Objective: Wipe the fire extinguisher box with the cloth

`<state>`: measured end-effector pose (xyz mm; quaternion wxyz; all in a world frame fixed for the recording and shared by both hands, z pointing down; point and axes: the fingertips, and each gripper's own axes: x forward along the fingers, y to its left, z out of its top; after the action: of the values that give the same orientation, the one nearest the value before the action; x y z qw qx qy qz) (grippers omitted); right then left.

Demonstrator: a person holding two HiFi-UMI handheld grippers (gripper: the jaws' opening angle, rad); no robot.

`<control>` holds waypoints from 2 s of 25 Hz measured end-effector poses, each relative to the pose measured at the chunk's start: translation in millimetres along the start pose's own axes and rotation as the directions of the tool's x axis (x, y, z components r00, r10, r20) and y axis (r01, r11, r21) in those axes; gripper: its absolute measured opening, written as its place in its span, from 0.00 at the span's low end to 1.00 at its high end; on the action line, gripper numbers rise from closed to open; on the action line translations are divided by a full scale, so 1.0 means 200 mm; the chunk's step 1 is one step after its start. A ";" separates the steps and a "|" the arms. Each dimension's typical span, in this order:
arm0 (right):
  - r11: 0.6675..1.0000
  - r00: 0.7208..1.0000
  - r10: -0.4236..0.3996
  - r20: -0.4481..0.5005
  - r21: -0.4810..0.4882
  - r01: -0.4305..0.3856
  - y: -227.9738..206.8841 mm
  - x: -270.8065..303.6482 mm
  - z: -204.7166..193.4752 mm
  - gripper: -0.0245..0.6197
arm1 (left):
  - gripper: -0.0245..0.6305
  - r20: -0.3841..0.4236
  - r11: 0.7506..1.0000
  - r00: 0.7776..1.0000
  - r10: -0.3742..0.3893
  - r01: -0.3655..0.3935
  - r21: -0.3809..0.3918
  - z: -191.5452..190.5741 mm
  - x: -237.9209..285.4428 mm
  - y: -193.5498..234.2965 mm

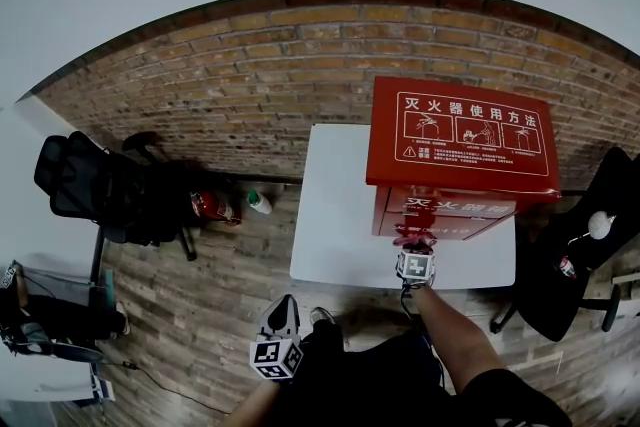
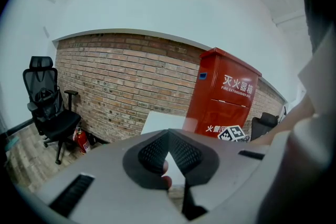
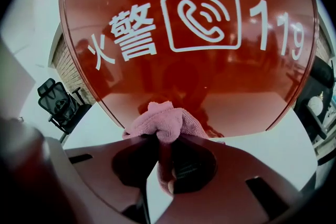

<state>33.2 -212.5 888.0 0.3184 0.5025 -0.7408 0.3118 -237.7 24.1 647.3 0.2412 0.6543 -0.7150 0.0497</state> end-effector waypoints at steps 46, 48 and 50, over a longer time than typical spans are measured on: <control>0.832 0.844 0.506 0.178 -0.359 -0.423 0.78 -0.63 0.31 0.14 | 0.06 0.067 0.999 0.997 -0.036 0.034 0.025 0.10 0.04 -0.02; 0.827 0.824 0.519 0.225 -0.376 -0.419 0.73 -0.78 0.37 0.14 | 0.06 0.074 0.994 0.992 -0.099 0.095 0.055 0.13 0.11 -0.14; 0.829 0.807 0.524 0.271 -0.380 -0.410 0.68 -0.91 0.42 0.14 | 0.06 0.077 0.984 0.983 -0.165 0.159 0.075 0.17 0.16 -0.26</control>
<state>-55.0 -137.3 674.4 0.1610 0.2960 -0.9270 0.1648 -198.1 -25.7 617.2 0.1918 0.7196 -0.6668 0.0272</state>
